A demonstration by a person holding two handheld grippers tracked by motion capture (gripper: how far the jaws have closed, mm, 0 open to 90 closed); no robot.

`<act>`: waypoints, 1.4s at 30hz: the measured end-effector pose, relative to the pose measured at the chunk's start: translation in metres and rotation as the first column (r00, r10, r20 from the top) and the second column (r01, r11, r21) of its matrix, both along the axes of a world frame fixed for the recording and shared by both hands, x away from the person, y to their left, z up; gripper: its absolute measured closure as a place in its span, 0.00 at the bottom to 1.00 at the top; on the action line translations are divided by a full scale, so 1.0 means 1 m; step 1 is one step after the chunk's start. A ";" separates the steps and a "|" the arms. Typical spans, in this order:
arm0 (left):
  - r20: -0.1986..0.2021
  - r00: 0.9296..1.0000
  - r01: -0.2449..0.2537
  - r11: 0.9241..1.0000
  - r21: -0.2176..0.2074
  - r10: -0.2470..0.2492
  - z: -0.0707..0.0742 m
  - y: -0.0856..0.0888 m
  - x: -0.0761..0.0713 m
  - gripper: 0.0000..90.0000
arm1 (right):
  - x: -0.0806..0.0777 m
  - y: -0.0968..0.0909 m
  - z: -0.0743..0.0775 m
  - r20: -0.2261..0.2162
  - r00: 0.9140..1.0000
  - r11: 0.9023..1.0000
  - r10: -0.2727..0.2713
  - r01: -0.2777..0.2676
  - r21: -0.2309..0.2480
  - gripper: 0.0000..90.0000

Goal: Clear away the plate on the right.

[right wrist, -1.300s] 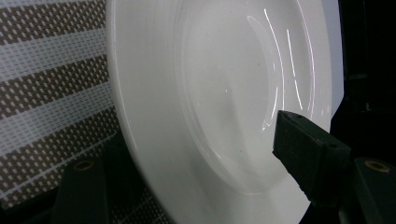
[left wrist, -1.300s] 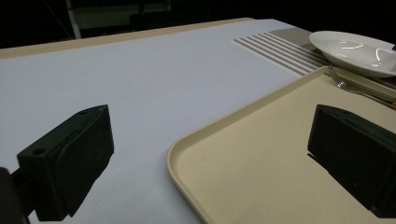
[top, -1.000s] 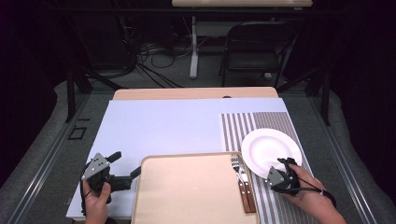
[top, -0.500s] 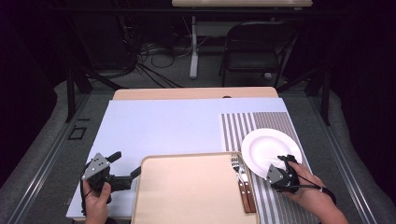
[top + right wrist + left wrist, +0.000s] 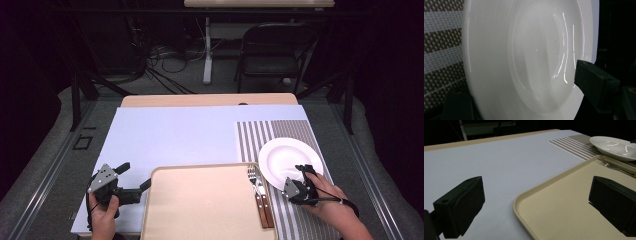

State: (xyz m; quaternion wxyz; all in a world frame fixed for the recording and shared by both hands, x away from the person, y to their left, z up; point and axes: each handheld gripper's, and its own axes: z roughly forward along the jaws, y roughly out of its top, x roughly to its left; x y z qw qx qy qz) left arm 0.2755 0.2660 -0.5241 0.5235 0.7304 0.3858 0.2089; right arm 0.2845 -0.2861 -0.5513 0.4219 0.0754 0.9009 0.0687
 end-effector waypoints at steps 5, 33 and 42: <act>0.002 1.000 -0.002 1.000 -0.003 0.002 0.000 -0.001 0.000 0.00 | -0.001 0.001 0.003 -0.017 1.000 0.998 0.005 -0.006 -0.059 0.26; 0.000 1.000 -0.004 1.000 -0.007 0.004 -0.001 -0.001 0.001 0.01 | 0.000 0.002 0.004 -0.073 0.997 0.997 0.022 -0.028 -0.074 0.36; 0.002 1.000 -0.003 1.000 -0.009 0.003 -0.001 -0.001 0.001 0.01 | -0.003 -0.001 0.001 -0.049 0.998 0.997 0.051 -0.053 -0.052 0.41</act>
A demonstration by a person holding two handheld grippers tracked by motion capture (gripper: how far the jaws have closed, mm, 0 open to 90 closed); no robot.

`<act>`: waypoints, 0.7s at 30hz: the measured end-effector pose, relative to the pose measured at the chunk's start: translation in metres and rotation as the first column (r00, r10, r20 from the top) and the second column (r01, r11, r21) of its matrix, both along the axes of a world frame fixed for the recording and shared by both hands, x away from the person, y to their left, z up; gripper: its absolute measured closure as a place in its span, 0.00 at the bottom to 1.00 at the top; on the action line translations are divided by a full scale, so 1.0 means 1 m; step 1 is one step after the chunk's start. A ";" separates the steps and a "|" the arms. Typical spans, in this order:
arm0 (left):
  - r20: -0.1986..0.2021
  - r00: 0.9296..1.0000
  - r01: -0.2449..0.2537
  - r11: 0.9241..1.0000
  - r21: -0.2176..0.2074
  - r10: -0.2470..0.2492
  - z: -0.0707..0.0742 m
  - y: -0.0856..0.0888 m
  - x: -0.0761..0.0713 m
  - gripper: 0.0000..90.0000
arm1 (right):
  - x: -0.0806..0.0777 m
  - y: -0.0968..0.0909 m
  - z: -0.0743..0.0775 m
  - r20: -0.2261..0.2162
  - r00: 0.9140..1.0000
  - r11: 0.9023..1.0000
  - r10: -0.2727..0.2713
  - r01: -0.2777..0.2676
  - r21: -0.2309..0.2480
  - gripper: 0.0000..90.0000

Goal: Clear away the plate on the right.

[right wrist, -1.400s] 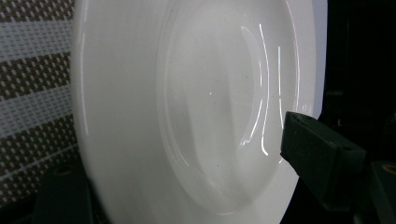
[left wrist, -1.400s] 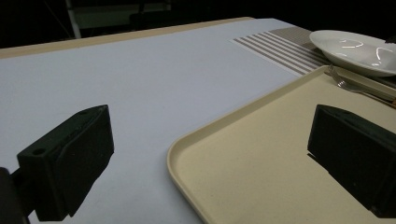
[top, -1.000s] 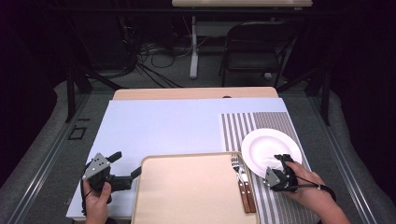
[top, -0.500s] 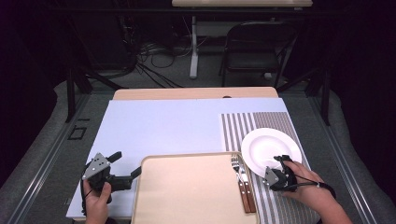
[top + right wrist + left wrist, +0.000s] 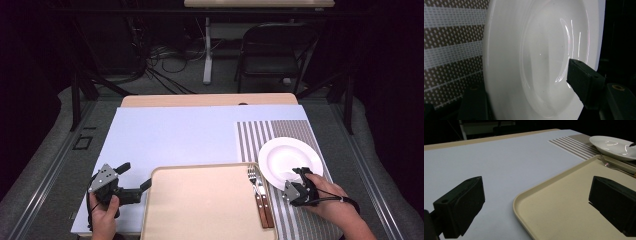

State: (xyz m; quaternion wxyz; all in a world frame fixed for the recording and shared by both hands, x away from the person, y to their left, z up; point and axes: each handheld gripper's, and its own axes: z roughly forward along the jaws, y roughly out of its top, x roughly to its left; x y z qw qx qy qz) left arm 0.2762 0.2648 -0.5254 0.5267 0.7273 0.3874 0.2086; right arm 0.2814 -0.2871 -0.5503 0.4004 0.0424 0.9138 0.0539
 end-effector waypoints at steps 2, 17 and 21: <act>-0.001 1.000 0.003 1.000 0.004 -0.003 0.000 0.000 0.000 0.01 | -0.002 0.001 0.002 -0.009 1.000 0.999 -0.008 0.008 -0.033 0.44; -0.001 1.000 0.003 1.000 0.005 -0.003 0.000 0.000 0.000 0.01 | -0.003 0.003 0.004 -0.062 0.998 0.999 -0.002 0.000 -0.042 0.62; 0.001 1.000 0.002 1.000 0.003 -0.002 0.000 0.000 0.000 0.01 | -0.001 0.001 0.005 -0.083 0.996 0.999 -0.011 0.006 -0.052 0.67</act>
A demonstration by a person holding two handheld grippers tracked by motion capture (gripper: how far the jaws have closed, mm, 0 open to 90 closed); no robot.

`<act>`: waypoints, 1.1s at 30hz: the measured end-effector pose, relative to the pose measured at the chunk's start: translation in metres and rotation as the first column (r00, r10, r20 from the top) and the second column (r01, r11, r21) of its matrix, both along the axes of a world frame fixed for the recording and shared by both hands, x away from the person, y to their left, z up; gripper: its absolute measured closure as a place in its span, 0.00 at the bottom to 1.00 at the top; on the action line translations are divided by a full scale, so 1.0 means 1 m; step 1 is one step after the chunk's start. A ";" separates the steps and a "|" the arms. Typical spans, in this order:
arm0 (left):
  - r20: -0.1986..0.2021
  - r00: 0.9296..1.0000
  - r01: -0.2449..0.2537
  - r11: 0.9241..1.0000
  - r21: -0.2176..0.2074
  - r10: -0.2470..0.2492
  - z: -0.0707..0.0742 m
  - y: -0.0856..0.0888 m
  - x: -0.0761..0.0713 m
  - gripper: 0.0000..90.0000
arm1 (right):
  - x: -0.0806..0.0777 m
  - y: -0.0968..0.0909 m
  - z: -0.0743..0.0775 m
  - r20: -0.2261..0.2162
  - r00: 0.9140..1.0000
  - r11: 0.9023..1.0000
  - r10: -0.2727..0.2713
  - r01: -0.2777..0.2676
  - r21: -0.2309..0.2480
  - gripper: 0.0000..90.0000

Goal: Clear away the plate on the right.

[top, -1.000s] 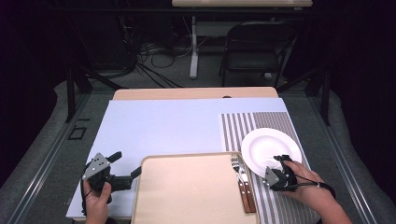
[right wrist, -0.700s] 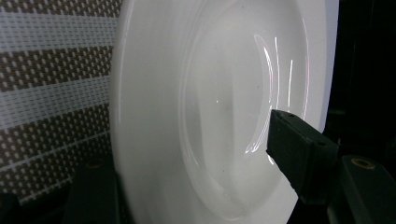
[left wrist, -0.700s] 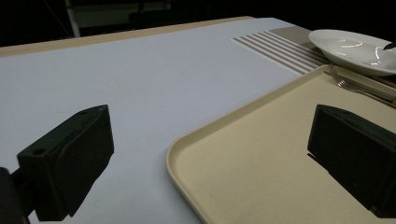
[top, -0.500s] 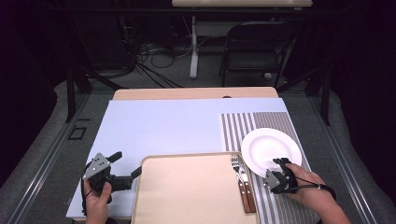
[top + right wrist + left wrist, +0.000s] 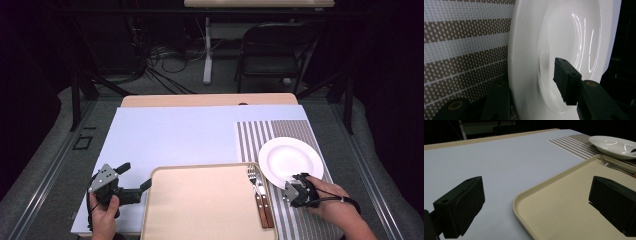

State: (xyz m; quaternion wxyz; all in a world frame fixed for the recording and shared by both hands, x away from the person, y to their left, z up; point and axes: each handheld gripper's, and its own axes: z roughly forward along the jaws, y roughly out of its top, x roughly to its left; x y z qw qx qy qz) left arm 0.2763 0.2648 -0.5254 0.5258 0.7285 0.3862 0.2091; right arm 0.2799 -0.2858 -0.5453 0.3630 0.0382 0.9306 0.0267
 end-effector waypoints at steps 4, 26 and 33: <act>-0.003 1.000 -0.001 1.000 0.000 0.001 0.000 0.000 0.000 0.01 | -0.001 0.001 0.003 -0.019 1.000 1.000 -0.023 0.023 0.001 0.73; -0.001 1.000 -0.003 1.000 0.001 0.003 0.000 0.001 0.000 0.01 | 0.002 0.011 0.012 -0.044 0.999 0.999 0.014 -0.016 -0.041 0.88; -0.001 1.000 -0.003 1.000 0.001 0.003 0.000 0.001 0.000 0.01 | 0.002 0.011 0.012 0.010 0.999 0.999 0.035 -0.035 -0.037 0.90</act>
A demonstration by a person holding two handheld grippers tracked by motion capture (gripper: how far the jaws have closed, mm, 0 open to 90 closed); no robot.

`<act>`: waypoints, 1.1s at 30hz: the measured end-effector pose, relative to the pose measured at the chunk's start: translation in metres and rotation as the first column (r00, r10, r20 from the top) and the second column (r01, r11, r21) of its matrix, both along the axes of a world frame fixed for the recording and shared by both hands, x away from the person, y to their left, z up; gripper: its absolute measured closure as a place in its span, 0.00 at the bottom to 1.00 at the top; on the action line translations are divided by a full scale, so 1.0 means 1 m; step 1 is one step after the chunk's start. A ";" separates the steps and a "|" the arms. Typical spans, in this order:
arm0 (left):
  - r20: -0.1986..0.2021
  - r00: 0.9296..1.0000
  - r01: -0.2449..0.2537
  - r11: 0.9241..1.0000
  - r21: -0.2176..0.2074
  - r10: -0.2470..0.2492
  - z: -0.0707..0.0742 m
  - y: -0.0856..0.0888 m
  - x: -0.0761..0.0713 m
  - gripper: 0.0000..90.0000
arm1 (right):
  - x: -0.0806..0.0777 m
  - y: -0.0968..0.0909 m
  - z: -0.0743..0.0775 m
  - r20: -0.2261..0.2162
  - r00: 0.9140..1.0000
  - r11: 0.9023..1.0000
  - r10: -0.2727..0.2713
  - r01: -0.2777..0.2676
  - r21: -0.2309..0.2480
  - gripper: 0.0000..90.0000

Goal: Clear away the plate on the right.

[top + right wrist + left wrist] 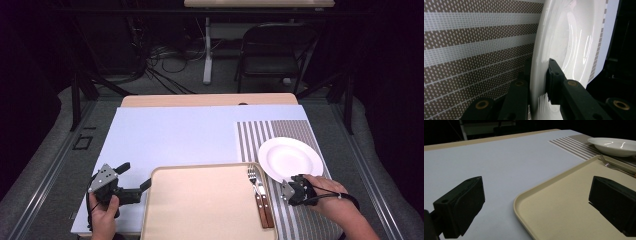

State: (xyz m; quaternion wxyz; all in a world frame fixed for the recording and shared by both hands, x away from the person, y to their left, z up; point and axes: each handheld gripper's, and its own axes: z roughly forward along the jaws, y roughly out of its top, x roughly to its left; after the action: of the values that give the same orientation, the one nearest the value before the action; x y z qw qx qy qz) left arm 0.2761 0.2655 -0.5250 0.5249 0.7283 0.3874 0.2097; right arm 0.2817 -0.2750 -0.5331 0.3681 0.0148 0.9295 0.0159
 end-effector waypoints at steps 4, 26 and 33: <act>-0.002 1.000 0.000 1.000 0.000 0.000 0.000 0.000 0.000 0.01 | -0.001 0.003 0.002 -0.010 1.000 0.999 -0.017 0.017 -0.028 0.91; -0.005 1.000 0.001 1.000 0.000 -0.001 -0.001 -0.001 0.001 0.01 | -0.005 0.001 0.006 0.020 1.000 1.000 0.009 -0.009 0.002 0.92; -0.005 1.000 0.000 1.000 0.002 0.000 -0.001 0.000 0.001 0.01 | -0.013 0.003 0.013 0.036 0.999 1.000 0.016 -0.017 0.004 0.91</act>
State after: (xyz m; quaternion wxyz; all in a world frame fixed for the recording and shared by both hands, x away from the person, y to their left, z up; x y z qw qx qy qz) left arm 0.2767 0.2652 -0.5258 0.5232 0.7293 0.3886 0.2083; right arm 0.2684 -0.2718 -0.5202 0.3844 0.0076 0.9229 0.0210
